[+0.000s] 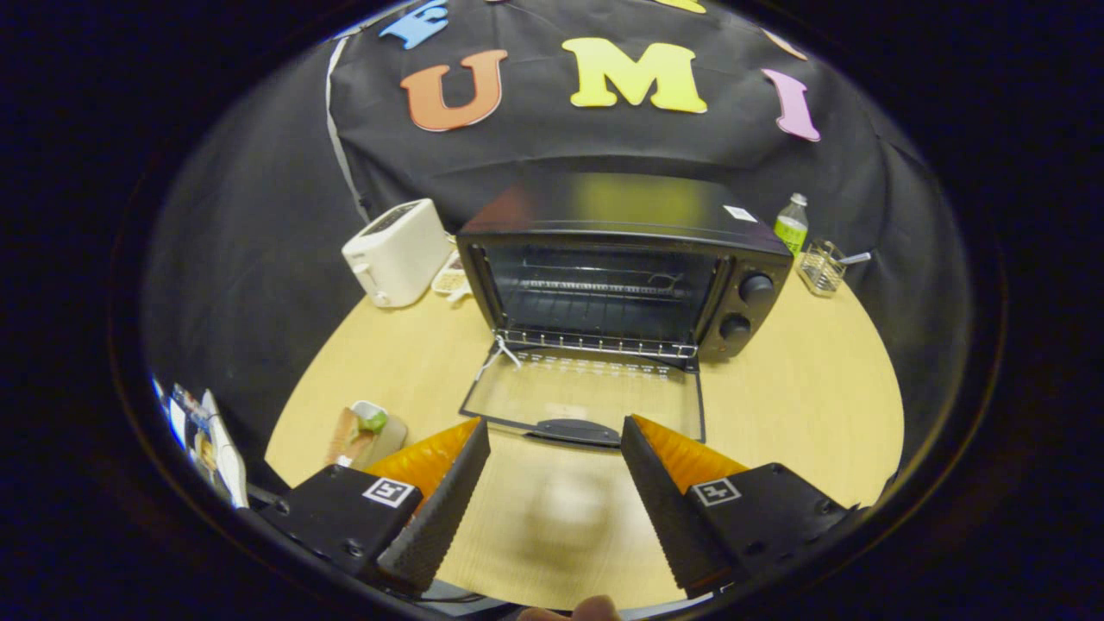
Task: Open the toaster oven, put the food inside, and close the toaster oven door.
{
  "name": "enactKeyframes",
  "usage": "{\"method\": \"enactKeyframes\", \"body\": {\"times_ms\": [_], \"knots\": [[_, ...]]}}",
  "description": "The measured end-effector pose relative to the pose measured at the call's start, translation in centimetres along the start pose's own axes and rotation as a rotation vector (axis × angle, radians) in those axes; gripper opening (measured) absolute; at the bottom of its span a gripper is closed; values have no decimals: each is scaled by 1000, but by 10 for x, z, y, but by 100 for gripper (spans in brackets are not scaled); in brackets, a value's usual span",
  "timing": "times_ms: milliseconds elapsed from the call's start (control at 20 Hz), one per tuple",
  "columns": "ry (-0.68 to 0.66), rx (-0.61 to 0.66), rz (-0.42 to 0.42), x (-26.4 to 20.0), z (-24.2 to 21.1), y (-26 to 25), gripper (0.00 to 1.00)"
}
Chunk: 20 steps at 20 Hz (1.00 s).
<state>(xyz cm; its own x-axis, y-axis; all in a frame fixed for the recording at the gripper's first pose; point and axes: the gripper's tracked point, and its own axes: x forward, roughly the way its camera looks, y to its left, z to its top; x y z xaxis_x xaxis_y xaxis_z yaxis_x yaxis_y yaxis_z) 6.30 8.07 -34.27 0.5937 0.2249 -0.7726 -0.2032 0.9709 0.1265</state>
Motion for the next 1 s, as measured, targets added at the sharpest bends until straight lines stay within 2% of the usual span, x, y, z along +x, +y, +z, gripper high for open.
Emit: {"method": "enactKeyframes", "body": {"times_ms": [200, 300, 500, 700, 1000], "knots": [[76, 69, 127, -15, 1, 30, 100], [166, 135, 222, -13, -8, 57, 100], [297, 199, 345, 2, -22, 108, 100], [416, 254, 421, 16, -36, 147, 100], [563, 302, 470, 49, -62, 189, 99]]}}
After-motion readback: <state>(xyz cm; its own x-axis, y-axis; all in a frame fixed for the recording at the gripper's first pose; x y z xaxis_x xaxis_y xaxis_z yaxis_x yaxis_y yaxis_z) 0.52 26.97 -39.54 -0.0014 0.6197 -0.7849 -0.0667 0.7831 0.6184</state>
